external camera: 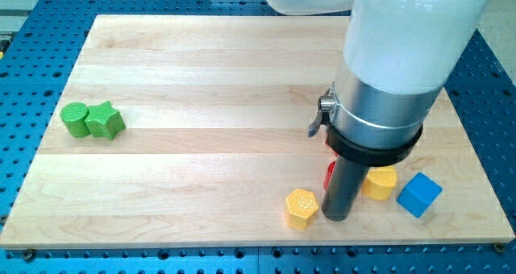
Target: Place the hexagon close to the green blocks
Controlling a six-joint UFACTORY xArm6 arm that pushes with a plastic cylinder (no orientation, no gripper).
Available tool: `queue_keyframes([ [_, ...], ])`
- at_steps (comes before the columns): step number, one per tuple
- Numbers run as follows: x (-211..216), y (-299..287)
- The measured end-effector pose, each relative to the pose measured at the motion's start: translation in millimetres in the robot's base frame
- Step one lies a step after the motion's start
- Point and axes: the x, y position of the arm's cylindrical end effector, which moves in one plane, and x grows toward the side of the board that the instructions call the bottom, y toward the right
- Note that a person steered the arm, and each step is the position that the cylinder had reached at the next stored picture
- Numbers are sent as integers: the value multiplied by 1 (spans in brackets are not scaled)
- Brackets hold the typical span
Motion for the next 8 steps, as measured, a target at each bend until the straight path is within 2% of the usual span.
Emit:
queue_keyframes([
  [1, 7, -26],
  [3, 5, -199],
  [5, -11, -288],
  [7, 21, -312],
  [8, -19, -323],
])
